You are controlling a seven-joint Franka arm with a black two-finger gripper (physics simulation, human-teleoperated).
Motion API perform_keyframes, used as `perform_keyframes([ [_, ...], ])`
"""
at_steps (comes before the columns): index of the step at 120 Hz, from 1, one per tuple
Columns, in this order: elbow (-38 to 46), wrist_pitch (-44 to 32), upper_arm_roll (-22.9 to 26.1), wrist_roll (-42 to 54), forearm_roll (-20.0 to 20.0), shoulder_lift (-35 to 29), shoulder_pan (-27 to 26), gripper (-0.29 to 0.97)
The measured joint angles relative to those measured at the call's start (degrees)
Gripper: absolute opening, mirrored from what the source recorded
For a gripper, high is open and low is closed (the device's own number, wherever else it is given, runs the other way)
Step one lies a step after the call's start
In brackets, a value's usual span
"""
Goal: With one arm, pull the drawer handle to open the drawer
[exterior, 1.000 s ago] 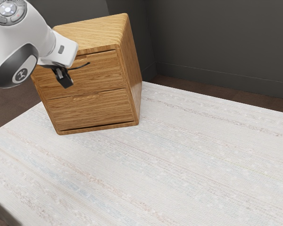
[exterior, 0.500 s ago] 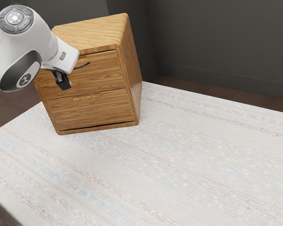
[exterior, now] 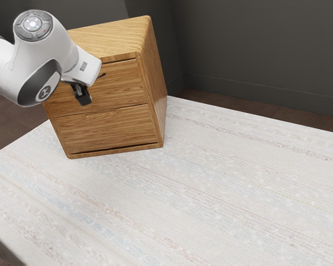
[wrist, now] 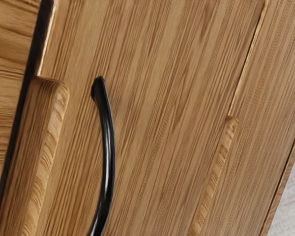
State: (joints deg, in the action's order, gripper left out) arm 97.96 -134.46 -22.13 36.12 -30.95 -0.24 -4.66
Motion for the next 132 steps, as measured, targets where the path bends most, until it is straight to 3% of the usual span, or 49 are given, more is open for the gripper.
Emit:
perform_keyframes([
  [46,-0.6,-2.4,-0.1,1.3,3.1,1.7,-0.8,0.68],
  [86,-0.2,-3.3,-0.1,1.9,4.6,2.5,3.9,0.68],
  [132,0.8,-2.9,0.2,-0.3,4.5,1.9,3.7,0.67],
])
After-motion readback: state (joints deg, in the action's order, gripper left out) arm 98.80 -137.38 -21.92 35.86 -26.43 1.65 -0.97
